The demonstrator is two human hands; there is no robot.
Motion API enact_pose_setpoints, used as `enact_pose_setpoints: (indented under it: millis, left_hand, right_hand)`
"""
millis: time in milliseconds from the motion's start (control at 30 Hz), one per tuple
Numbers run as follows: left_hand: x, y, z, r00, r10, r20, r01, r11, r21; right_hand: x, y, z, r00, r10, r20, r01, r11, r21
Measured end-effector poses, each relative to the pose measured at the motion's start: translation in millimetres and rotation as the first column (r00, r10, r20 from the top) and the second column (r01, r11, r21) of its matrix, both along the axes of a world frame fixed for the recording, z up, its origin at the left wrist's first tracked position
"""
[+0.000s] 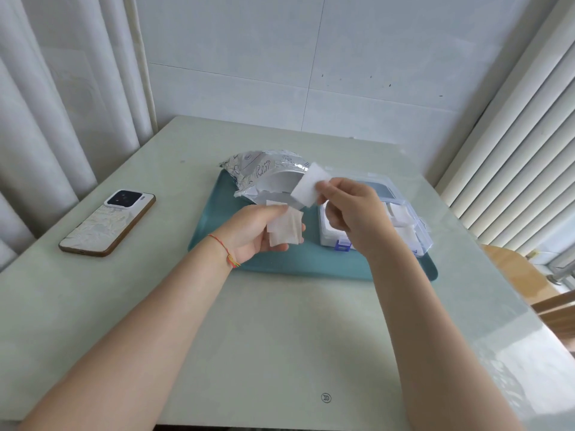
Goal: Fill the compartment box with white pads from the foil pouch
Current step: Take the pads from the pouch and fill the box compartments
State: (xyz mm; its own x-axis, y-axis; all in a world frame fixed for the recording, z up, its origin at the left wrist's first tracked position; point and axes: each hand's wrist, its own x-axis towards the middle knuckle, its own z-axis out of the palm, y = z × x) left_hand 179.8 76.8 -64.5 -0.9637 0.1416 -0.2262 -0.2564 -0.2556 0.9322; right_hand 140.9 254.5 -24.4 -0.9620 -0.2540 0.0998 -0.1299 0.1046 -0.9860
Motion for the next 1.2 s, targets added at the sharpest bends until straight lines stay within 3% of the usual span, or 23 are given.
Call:
enact_pose_setpoints:
  millis: [100, 233, 333, 433, 533, 600, 700, 833, 900, 1033, 1133, 1200]
  left_hand:
    - [-2, -3, 2, 0.998, -0.045, 0.052, 0.038, 0.991, 0.129]
    - [-2, -2, 3, 0.993, -0.119, 0.007, 0.118, 0.987, 0.111]
    - [-1, -1, 1, 0.999, -0.036, -0.021, 0.037, 0.998, 0.047]
    - [0, -1, 1, 0.995, 0.086, -0.046, -0.088, 0.995, -0.038]
    - [1, 1, 3, 0.988, 0.140, -0.059, -0.144, 0.987, -0.077]
    - [-1, 1, 2, 0.982, 0.174, -0.068, -0.179, 0.980, -0.081]
    - [-4, -2, 1, 0.972, 0.220, -0.088, -0.229, 0.968, -0.106]
    - [-4, -3, 0, 0.979, 0.184, -0.084, -0.189, 0.980, -0.059]
    - [-4, -3, 1, 0.991, 0.117, -0.064, -0.116, 0.993, 0.012]
    - [-2, -2, 2, 0.997, -0.014, -0.070, 0.018, 0.999, 0.050]
    - [-3, -4, 1, 0.997, 0.032, -0.073, -0.028, 0.998, 0.051]
    - [-5, -10, 0, 0.990, 0.133, -0.044, -0.130, 0.990, 0.060]
  right_hand:
    - [9, -9, -2, 0.996, 0.091, 0.016, -0.092, 0.966, 0.241]
    - [6, -17, -12, 0.981, 0.036, -0.191, 0.072, 0.843, 0.533]
    - [4, -14, -16, 0.927, 0.009, -0.375, 0.226, 0.786, 0.575]
    - [8, -13, -15, 0.919, 0.208, -0.336, 0.039, 0.798, 0.601]
    - [11, -19, -20, 0.894, 0.355, -0.273, -0.056, 0.693, 0.719]
    - [10, -21, -22, 0.901, 0.329, -0.283, -0.048, 0.723, 0.689]
    - [10, -23, -19, 0.941, 0.184, -0.283, -0.011, 0.855, 0.519]
    - [9, -24, -12, 0.997, -0.002, -0.073, 0.025, 0.947, 0.322]
    - [8, -24, -14, 0.999, -0.020, -0.040, 0.031, 0.953, 0.301]
    - [7, -30, -18, 0.984, -0.003, -0.180, 0.062, 0.944, 0.323]
    - [3, -36, -18, 0.973, 0.028, -0.229, 0.058, 0.932, 0.358]
    - [-3, -39, -17, 0.948, 0.006, -0.319, 0.143, 0.886, 0.441]
